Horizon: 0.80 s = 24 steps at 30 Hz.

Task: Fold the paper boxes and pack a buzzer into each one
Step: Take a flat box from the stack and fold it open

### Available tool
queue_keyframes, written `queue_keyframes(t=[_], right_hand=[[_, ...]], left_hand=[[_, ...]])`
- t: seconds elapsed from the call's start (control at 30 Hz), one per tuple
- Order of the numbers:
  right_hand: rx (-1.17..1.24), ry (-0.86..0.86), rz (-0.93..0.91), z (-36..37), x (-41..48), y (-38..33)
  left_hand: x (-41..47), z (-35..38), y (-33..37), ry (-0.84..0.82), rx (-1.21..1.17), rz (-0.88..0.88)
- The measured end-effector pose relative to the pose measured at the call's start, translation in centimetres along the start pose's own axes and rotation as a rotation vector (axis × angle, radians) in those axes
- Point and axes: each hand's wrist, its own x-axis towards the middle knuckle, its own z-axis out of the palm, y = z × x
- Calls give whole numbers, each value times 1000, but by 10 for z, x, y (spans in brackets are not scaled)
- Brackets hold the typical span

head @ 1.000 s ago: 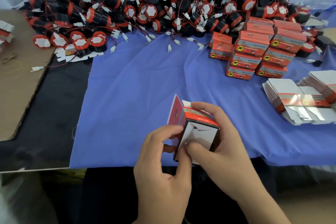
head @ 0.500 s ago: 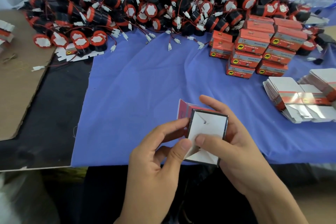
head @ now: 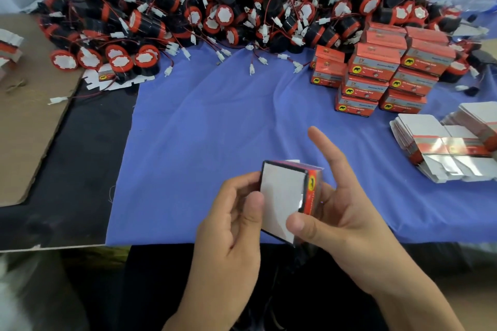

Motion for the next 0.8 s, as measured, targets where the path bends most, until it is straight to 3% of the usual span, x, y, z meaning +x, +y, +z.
queue_keyframes(t=[0.1,0.2,0.3,0.37,0.43,0.47,0.57,0.7,0.8], right_hand=[[-306,37,-75,10,0,0],[-688,-63,-161,16,0,2],[-1117,136,-340,14,3,5],[-972,348,-343,8,4,8],[-501,364,-224,2,9,12],[-382,310,-184,-2,11,15],[-608,345,-174,-10,22,30],[-629,382,-107,-11,32,57],[-657,366,-70,-12,31,79]], left_hand=[[4,1,-1,-79,-120,-149],[13,-1,-5,-74,20,-104],[26,-10,-9,-43,-54,-123],[35,-18,-16,-28,-156,-120],[42,-24,-19,-79,-208,-88],[45,-26,-21,-109,-213,-59],[55,-31,-33,-135,-70,10],[71,-34,-60,-23,529,82],[68,-30,-78,-13,463,-18]])
